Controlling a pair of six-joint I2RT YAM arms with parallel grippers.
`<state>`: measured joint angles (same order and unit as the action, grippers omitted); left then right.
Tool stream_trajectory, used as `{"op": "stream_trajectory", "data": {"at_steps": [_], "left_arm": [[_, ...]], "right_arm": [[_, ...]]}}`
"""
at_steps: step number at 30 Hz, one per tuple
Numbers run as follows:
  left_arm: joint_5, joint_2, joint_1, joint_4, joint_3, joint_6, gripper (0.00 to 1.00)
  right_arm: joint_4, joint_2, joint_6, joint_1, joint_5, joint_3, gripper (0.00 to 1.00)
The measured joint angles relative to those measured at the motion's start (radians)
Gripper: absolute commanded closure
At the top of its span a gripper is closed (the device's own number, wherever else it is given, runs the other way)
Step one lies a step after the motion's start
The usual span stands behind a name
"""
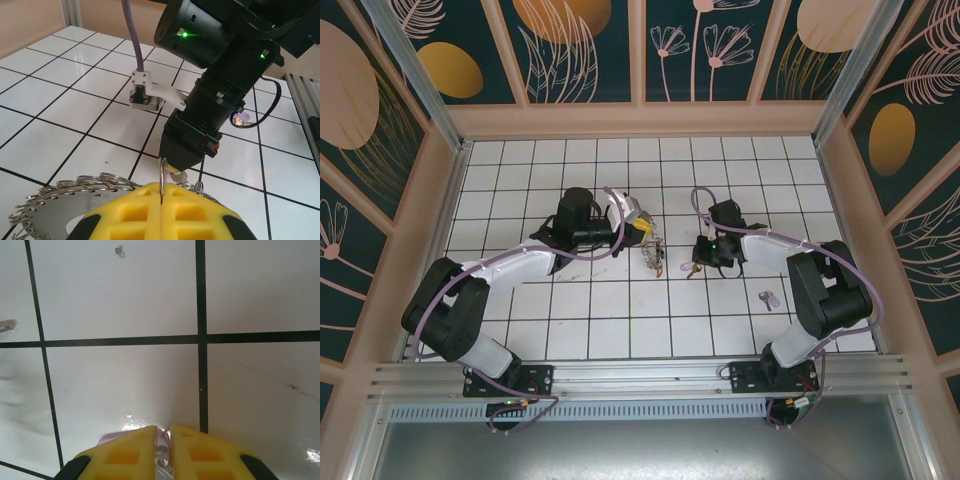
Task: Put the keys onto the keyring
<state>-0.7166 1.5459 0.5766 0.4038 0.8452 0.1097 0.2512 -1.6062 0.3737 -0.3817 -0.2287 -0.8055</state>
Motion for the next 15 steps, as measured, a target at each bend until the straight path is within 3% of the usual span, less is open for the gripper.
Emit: {"op": "stream_trajectory", "data": {"at_steps": [15], "left_arm": [[0.000,0.000,0.000,-0.005,0.000,0.000,1.00]], "right_arm": [[0.000,0.000,0.000,0.000,-0.001,0.000,0.87]]}}
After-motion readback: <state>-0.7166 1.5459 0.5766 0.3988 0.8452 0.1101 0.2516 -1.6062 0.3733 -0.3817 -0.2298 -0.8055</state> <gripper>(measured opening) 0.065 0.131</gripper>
